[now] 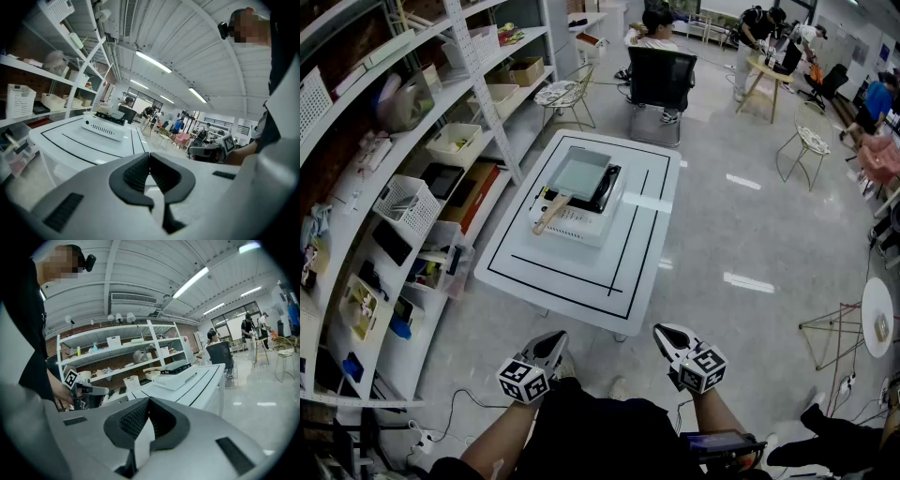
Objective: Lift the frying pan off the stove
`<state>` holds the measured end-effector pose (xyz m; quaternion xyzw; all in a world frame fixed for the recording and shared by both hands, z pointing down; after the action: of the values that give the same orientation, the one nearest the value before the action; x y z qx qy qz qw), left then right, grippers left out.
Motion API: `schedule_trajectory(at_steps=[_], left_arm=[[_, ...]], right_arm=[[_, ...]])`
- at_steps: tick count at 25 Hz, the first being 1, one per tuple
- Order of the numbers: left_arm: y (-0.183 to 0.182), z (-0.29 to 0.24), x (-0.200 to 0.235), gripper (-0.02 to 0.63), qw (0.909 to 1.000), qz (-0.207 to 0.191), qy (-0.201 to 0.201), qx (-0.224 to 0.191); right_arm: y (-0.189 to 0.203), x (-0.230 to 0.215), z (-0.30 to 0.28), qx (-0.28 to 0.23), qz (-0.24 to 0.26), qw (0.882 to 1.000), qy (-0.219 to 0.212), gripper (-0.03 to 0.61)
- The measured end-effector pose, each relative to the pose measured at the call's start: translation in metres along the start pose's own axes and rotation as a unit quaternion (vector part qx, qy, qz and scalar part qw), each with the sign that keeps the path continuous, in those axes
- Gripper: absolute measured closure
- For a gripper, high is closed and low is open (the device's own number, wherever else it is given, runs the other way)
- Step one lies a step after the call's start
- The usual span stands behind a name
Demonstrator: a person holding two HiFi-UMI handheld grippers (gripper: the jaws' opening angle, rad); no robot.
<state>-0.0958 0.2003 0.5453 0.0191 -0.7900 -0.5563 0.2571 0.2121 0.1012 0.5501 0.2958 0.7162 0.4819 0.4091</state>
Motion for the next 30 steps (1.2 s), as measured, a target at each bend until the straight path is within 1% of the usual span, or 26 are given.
schedule_trajectory(at_steps=[5, 12, 19, 24, 30], left_arm=[[0.005, 0.009, -0.013, 0.604, 1.0, -0.004, -0.003, 0.002], [0.005, 0.018, -0.014, 0.604, 0.9998, -0.004, -0.02, -0.001], [0.011, 0.024, -0.02, 0.604, 0.9997, 0.004, -0.025, 0.002], [0.013, 0.031, -0.019, 0.604, 0.9993, 0.008, -0.037, 0.002], [0.008, 0.037, -0.007, 0.604, 0.9982, 0.002, -0.06, -0.006]], right_arm=[[-0.005, 0.006, 0.004, -0.009, -0.003, 1.0, -0.001, 0.554], [-0.005, 0.013, -0.006, -0.011, 0.001, 1.0, -0.025, 0.554], [-0.003, 0.01, -0.005, -0.021, -0.01, 1.0, -0.021, 0.554], [-0.009, 0.009, -0.014, -0.019, -0.008, 0.999, -0.029, 0.554], [-0.022, 0.009, -0.031, -0.018, -0.002, 0.999, -0.035, 0.554]])
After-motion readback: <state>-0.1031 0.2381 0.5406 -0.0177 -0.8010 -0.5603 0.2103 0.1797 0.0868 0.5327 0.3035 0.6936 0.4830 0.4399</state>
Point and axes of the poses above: the fingertips, and each gripper's own axes: z backward along the fingers, x to its left, y out of its underside, the point moved 8 cm from there along z, backward along the fingers, and after that the axes turned 3 degrees about -x, right-handed, at the moved point
